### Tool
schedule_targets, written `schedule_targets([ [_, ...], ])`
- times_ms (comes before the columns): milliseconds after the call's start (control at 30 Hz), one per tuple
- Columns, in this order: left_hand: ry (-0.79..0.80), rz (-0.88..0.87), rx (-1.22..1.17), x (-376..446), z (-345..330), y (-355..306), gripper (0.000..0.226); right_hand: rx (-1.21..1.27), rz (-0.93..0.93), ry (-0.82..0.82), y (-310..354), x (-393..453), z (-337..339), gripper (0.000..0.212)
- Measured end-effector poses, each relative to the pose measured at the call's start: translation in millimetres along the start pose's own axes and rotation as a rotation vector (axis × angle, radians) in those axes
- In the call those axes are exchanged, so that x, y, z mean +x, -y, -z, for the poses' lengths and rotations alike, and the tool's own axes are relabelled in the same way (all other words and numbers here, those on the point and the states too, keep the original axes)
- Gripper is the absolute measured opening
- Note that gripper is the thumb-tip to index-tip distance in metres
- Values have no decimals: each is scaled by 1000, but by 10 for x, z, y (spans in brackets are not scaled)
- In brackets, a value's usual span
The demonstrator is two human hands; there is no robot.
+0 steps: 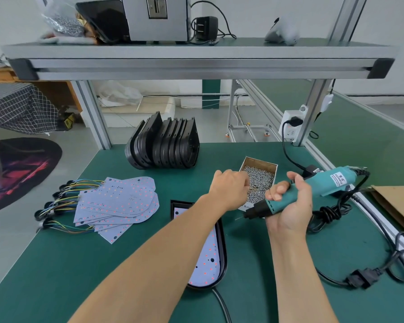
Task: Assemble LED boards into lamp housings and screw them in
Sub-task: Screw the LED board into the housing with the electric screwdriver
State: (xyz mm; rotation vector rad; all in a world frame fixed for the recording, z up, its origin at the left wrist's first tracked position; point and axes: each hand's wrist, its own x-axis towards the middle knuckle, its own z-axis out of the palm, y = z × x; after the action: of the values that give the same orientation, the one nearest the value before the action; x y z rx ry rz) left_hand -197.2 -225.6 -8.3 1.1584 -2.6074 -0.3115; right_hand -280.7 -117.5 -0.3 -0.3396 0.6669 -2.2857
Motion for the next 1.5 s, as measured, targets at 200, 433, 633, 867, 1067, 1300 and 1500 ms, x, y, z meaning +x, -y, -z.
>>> schedule_targets([
  [200, -36, 156, -394, -188, 187, 16, 6, 21, 11, -26, 22, -4, -16, 14],
  [433, -87, 486, -1296, -791, 513, -1, 18, 104, 1, 27, 23, -117, -142, 13],
  [633, 0, 686, -1786, -1222, 627, -92, 19, 194, -39, 98, 27, -222, -267, 20],
  [867, -96, 830, -1976, -1452, 615, -127, 7, 248, -73, 100, 29, -271, -346, 22],
  [1067, -123, 865, -2000, -1526, 556, -228, 12, 273, -64, 99, 43, -267, -353, 26],
  [1300, -124, 872, -2090, -1586, 486, -369, 5, 274, -51, 81, 58, -255, -325, 23],
  [1500, -209, 874, -2048, -1588, 448, -393, 6, 268, -60, 63, 55, -257, -318, 21],
])
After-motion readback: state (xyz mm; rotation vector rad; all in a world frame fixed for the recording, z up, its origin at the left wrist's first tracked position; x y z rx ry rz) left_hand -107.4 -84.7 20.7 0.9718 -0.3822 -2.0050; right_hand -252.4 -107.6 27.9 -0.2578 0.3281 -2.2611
